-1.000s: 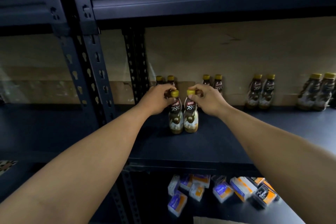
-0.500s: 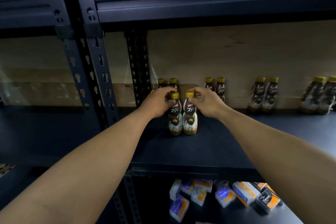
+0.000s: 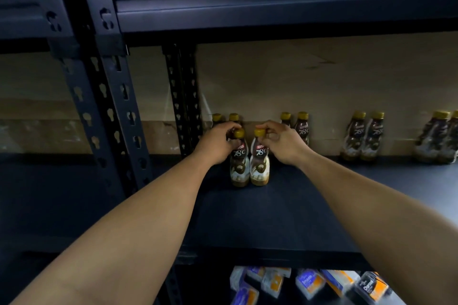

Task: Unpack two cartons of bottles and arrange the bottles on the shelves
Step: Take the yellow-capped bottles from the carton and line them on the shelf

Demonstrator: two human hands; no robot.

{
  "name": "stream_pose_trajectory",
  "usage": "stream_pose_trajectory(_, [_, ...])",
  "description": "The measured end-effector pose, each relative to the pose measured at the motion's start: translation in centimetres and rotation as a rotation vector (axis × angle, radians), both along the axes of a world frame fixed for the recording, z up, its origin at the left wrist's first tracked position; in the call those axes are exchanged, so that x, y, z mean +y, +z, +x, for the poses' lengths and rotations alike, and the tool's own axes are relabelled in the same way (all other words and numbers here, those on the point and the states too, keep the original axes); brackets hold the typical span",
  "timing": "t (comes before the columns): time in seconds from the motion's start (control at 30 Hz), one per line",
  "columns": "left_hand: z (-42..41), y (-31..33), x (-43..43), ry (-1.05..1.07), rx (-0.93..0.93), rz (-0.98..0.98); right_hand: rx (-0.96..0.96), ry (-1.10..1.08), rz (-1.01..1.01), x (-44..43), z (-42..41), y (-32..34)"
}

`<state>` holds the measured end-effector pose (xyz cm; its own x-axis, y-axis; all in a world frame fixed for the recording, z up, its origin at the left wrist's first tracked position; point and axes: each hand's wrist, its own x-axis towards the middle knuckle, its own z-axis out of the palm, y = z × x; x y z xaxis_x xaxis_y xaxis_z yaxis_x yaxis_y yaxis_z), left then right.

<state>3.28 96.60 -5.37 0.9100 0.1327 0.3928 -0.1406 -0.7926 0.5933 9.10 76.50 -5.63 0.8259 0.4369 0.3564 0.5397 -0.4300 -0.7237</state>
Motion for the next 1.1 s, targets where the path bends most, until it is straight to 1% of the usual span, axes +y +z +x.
stream_pose_trajectory(0.2, [0.6, -0.3, 0.3, -0.015, -0.001, -0.003, -0.016, 0.007, 0.004, -0.1, 0.7, -0.1])
stream_pose_trajectory(0.57, [-0.5, 0.3, 0.2, -0.045, -0.017, 0.035, 0.014, 0.056, 0.073, -0.4, 1.2, -0.5])
stream_pose_trajectory(0.73, [-0.5, 0.4, 0.1, -0.032, -0.002, 0.019, 0.012, 0.044, 0.023, -0.5, 1.1, -0.1])
stream_pose_trajectory(0.93, [-0.2, 0.6, 0.1, -0.034, 0.012, 0.037, -0.041, 0.003, -0.044, -0.7, 0.6, 0.4])
stream_pose_trajectory(1.1, [0.1, 0.7, -0.1, -0.056, 0.015, 0.037, -0.053, -0.01, -0.058, -1.1, 0.6, 0.5])
